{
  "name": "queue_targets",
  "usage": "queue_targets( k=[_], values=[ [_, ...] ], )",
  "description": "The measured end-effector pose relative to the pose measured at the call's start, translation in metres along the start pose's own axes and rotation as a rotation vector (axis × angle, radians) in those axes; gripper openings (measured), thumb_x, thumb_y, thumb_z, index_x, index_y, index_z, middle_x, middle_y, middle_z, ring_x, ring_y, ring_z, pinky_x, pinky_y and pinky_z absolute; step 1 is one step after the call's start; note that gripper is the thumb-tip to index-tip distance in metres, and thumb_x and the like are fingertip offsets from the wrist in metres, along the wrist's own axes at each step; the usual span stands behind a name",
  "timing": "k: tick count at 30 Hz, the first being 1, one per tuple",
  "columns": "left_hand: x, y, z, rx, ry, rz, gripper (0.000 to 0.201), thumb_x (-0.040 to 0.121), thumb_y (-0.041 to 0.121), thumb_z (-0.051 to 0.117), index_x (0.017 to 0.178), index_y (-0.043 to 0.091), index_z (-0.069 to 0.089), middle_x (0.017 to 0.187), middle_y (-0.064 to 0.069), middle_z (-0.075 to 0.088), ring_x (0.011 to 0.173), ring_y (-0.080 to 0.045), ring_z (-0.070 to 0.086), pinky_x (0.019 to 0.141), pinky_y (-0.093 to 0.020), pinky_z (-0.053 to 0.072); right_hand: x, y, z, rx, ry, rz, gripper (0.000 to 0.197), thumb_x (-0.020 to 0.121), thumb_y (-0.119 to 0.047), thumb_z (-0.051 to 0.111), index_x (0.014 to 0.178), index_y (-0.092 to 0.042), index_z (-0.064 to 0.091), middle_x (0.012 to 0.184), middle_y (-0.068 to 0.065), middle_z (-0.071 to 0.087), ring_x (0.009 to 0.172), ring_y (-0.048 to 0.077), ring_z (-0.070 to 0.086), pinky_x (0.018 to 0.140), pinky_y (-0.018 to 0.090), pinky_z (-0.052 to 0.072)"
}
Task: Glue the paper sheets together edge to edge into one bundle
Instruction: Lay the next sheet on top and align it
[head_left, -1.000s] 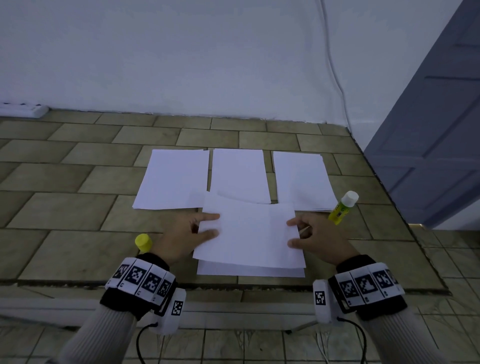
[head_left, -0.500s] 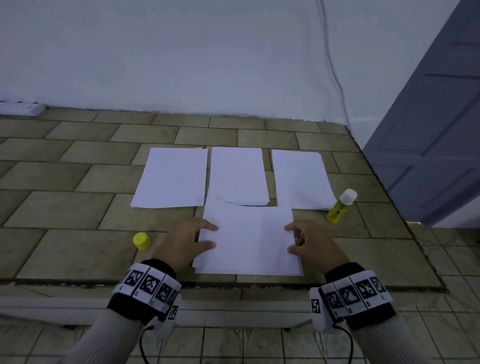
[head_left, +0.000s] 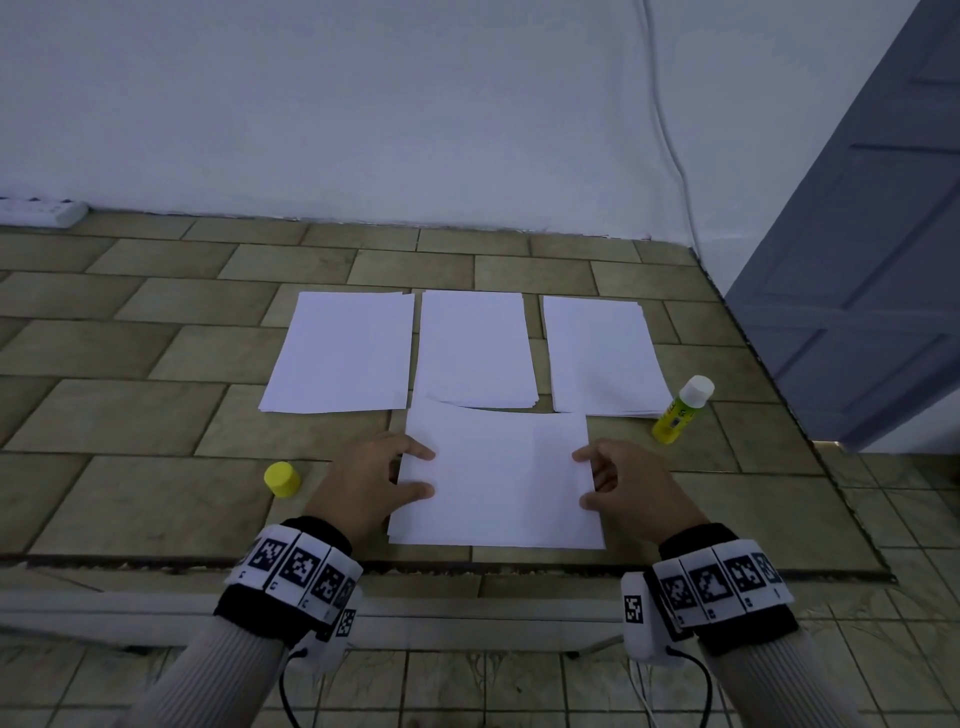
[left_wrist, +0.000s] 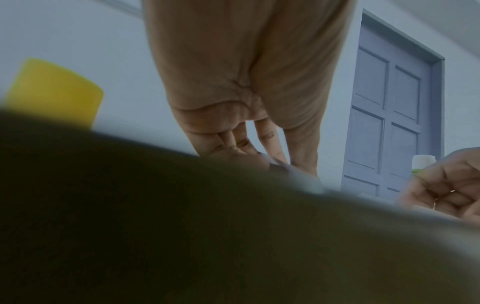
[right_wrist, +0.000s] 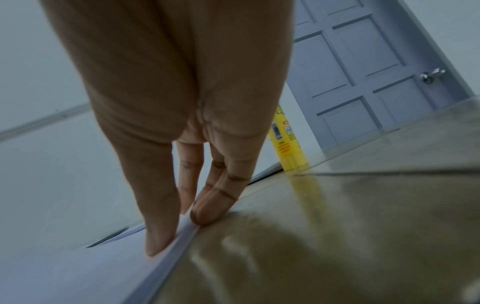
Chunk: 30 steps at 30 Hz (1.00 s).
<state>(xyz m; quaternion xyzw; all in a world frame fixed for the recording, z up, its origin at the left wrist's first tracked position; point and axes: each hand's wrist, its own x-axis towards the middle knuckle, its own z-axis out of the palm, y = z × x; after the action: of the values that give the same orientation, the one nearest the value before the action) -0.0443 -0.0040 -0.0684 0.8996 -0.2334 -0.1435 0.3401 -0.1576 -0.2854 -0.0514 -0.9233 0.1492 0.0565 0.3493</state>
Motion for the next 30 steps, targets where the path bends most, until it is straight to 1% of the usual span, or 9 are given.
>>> queue_targets(
  k=[2, 5, 8, 12, 16, 19, 21, 27, 30],
  values=[
    [-0.0002, -0.0009, 0.0002, -0.012, 0.002, -0.006, 0.030, 0.080, 0.031, 0.078, 0.102, 0.039, 0.060, 0.104, 0.019, 0.056, 0.096, -0.010, 0.058, 0.081, -0.021, 0.050, -0.0005, 0.0007, -0.0010, 0.017, -0.009, 0.003, 0.049, 0.076, -0.005, 0.076, 0.121, -0.012, 0.058, 0.099, 0.001, 0.057, 0.084, 0.010, 0.058, 0.067, 0.010, 0.048],
    [-0.0012, -0.0021, -0.0006, -0.025, -0.006, -0.017, 0.031, 0.079, 0.031, 0.079, 0.102, 0.040, 0.061, 0.106, 0.008, 0.064, 0.092, -0.014, 0.061, 0.083, -0.032, 0.055, -0.0019, 0.0009, -0.0009, 0.009, -0.008, 0.000, 0.049, 0.078, -0.005, 0.075, 0.124, -0.012, 0.057, 0.100, 0.001, 0.055, 0.085, 0.009, 0.056, 0.067, 0.011, 0.047],
    [-0.0022, -0.0010, -0.0023, -0.043, -0.014, -0.015, 0.033, 0.079, 0.027, 0.079, 0.106, 0.037, 0.063, 0.107, 0.005, 0.064, 0.092, -0.016, 0.061, 0.084, -0.034, 0.055, -0.0033, 0.0010, -0.0004, 0.002, -0.006, -0.005, 0.049, 0.080, -0.006, 0.073, 0.126, -0.013, 0.056, 0.101, 0.001, 0.054, 0.086, 0.010, 0.055, 0.069, 0.011, 0.046],
    [-0.0033, -0.0002, -0.0036, -0.029, -0.041, -0.006, 0.037, 0.081, 0.023, 0.077, 0.116, 0.028, 0.065, 0.110, 0.007, 0.062, 0.093, -0.015, 0.061, 0.083, -0.027, 0.054, -0.0033, 0.0017, -0.0001, -0.011, -0.002, -0.006, 0.050, 0.081, -0.007, 0.072, 0.128, -0.014, 0.055, 0.104, 0.002, 0.055, 0.089, 0.011, 0.056, 0.071, 0.011, 0.046],
    [-0.0039, -0.0002, -0.0048, -0.035, -0.043, -0.009, 0.039, 0.080, 0.021, 0.078, 0.116, 0.027, 0.065, 0.110, 0.003, 0.064, 0.092, -0.017, 0.062, 0.081, -0.026, 0.054, -0.0041, 0.0025, 0.0001, -0.010, 0.003, -0.016, 0.051, 0.081, -0.007, 0.073, 0.128, -0.015, 0.055, 0.104, 0.002, 0.054, 0.088, 0.010, 0.055, 0.070, 0.010, 0.046],
    [-0.0039, -0.0001, -0.0047, -0.030, -0.035, -0.004, 0.038, 0.079, 0.020, 0.079, 0.114, 0.026, 0.065, 0.097, 0.006, 0.063, 0.080, -0.012, 0.058, 0.067, -0.011, 0.046, -0.0041, 0.0028, -0.0002, -0.001, 0.003, -0.017, 0.051, 0.081, -0.007, 0.073, 0.128, -0.014, 0.055, 0.102, 0.001, 0.054, 0.086, 0.008, 0.054, 0.069, 0.010, 0.046],
    [-0.0044, 0.0006, -0.0049, -0.032, -0.036, -0.005, 0.037, 0.079, 0.020, 0.079, 0.112, 0.029, 0.064, 0.091, 0.010, 0.060, 0.074, -0.008, 0.055, 0.064, -0.009, 0.045, -0.0039, 0.0024, -0.0002, -0.004, 0.000, -0.018, 0.051, 0.081, -0.007, 0.073, 0.128, -0.014, 0.055, 0.101, 0.000, 0.053, 0.085, 0.008, 0.054, 0.069, 0.010, 0.045],
    [-0.0052, -0.0019, -0.0054, -0.057, -0.041, -0.030, 0.036, 0.078, 0.024, 0.080, 0.109, 0.032, 0.064, 0.098, 0.005, 0.066, 0.083, -0.013, 0.062, 0.078, -0.028, 0.055, -0.0047, 0.0012, -0.0012, -0.023, -0.006, -0.026, 0.050, 0.081, -0.007, 0.072, 0.128, -0.014, 0.055, 0.100, -0.002, 0.051, 0.080, 0.005, 0.052, 0.065, 0.007, 0.045],
    [-0.0058, -0.0012, -0.0057, -0.057, -0.047, -0.035, 0.036, 0.078, 0.024, 0.080, 0.106, 0.035, 0.062, 0.096, 0.003, 0.066, 0.085, -0.015, 0.062, 0.080, -0.033, 0.056, -0.0048, 0.0002, -0.0009, -0.027, -0.008, -0.021, 0.049, 0.082, -0.007, 0.072, 0.128, -0.014, 0.055, 0.099, -0.003, 0.051, 0.080, 0.006, 0.052, 0.065, 0.007, 0.045]
  ],
)
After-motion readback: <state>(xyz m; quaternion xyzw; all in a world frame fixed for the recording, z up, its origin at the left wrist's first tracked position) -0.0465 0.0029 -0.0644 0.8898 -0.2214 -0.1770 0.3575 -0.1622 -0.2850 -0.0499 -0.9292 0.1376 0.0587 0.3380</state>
